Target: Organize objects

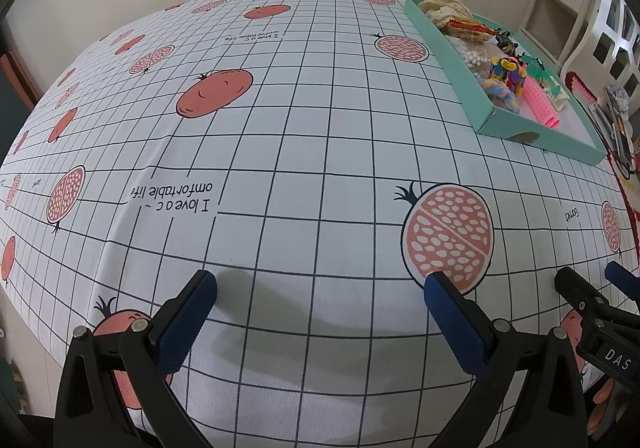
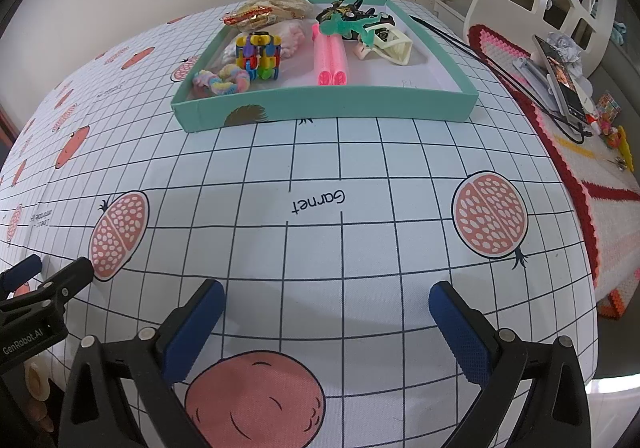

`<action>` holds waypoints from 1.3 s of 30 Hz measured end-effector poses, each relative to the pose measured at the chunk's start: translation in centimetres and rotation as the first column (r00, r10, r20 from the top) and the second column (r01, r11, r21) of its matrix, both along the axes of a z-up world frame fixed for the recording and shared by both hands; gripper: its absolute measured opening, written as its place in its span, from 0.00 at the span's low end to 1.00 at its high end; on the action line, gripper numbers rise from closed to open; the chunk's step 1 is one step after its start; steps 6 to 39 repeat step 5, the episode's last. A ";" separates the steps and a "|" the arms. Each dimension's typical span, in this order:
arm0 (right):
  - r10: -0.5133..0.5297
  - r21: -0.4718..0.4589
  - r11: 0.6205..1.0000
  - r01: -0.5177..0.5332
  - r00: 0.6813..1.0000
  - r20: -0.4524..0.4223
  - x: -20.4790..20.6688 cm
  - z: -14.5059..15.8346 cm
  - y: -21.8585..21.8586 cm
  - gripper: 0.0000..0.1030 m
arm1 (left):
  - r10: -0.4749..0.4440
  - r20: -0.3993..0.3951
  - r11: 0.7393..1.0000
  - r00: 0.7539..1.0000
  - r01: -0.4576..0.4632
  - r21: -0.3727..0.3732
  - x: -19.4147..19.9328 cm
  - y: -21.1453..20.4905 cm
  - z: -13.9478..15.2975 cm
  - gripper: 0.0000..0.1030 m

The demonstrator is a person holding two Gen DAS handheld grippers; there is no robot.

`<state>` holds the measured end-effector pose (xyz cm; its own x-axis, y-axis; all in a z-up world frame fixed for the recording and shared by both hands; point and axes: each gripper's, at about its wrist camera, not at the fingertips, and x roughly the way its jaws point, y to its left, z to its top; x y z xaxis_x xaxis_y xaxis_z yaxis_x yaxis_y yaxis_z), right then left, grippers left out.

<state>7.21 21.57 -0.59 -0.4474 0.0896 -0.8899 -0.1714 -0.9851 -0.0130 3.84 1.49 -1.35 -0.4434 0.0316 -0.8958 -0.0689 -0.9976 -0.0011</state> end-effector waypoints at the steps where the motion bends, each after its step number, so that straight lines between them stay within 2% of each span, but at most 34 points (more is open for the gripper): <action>1: 0.000 0.000 1.000 0.000 1.000 0.000 0.0 0.0 0.0 1.00 | 0.000 0.000 1.000 1.000 0.000 0.000 0.0 0.0 0.0 1.00; 39: 0.001 0.000 1.000 -0.001 1.000 0.000 0.0 0.0 0.0 1.00 | -0.002 0.000 1.000 1.000 0.002 0.000 -0.2 -0.2 -0.1 1.00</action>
